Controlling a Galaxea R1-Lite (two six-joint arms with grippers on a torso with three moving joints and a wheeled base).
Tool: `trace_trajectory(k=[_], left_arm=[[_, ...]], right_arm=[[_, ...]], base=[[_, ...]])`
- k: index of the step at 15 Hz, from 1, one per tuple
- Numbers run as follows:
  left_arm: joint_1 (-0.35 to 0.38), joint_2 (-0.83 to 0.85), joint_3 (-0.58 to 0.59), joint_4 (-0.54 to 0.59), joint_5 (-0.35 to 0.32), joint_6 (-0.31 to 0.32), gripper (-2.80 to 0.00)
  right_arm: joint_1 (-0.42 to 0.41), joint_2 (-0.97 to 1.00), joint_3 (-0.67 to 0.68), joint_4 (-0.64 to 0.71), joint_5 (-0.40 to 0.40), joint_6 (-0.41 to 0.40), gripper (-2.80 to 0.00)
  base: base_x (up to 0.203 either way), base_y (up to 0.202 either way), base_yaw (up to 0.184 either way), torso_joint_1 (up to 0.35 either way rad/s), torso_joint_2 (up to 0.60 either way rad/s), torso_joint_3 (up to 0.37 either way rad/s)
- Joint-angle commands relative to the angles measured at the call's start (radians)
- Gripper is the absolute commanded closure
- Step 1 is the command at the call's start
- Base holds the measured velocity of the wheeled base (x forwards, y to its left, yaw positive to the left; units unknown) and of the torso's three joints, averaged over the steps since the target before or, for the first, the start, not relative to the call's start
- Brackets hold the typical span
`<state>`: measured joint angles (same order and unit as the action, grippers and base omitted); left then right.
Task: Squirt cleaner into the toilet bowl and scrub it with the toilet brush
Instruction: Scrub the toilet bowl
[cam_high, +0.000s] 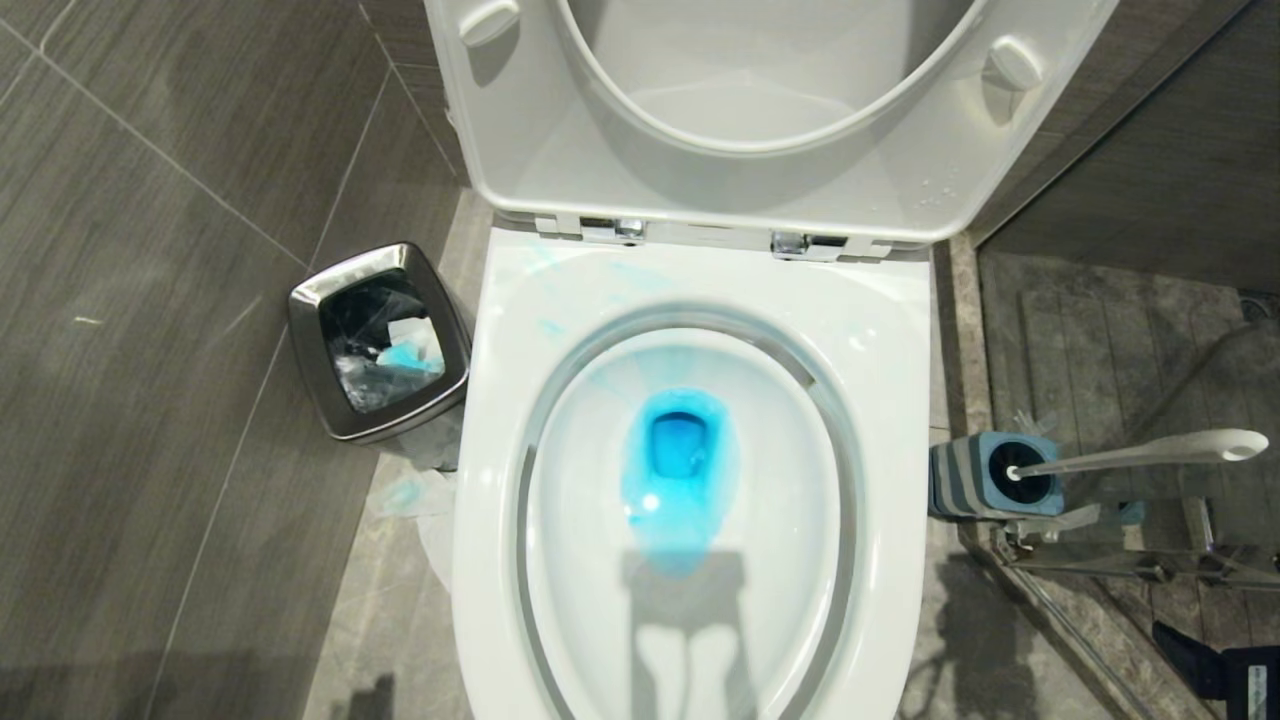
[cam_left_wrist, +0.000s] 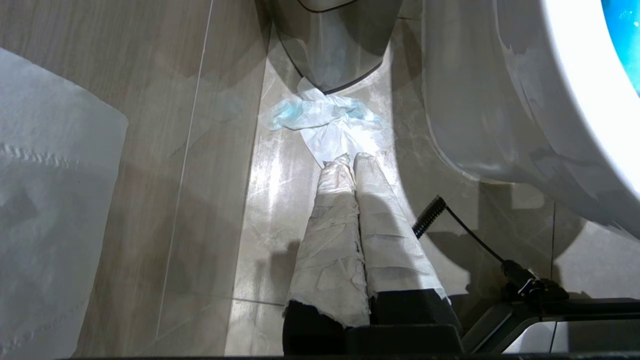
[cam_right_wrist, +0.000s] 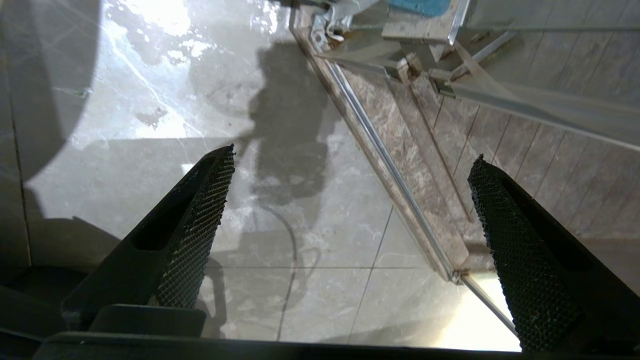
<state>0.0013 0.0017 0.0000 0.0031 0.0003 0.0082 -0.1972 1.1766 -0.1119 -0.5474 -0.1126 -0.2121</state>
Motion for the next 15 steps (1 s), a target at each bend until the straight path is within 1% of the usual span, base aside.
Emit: trace_trajectory(k=[1, 5, 9, 15], left_arm=[[0.0, 0.0, 0.0, 0.0, 0.001, -0.001, 0.0], [0.0, 0.0, 0.0, 0.0, 0.001, -0.001, 0.0], [0.0, 0.0, 0.0, 0.0, 0.001, -0.002, 0.0], [0.0, 0.0, 0.0, 0.0, 0.001, -0.002, 0.0]], right_arm=[[-0.001, 0.008, -0.002, -0.003, -0.001, -0.001, -2.8], [0.002, 0.03, -0.01, -0.012, -0.001, 0.002, -2.8], [-0.001, 0.123, -0.046, -0.092, -0.002, 0.008, -2.8], [0.0, 0.323, -0.038, -0.366, -0.001, 0.008, -2.8]], base=[[0.0, 0.0, 0.0, 0.0, 0.0, 0.0], [0.0, 0.0, 0.0, 0.0, 0.0, 0.0], [0.0, 0.0, 0.0, 0.0, 0.0, 0.0], [0.0, 0.0, 0.0, 0.0, 0.0, 0.0]])
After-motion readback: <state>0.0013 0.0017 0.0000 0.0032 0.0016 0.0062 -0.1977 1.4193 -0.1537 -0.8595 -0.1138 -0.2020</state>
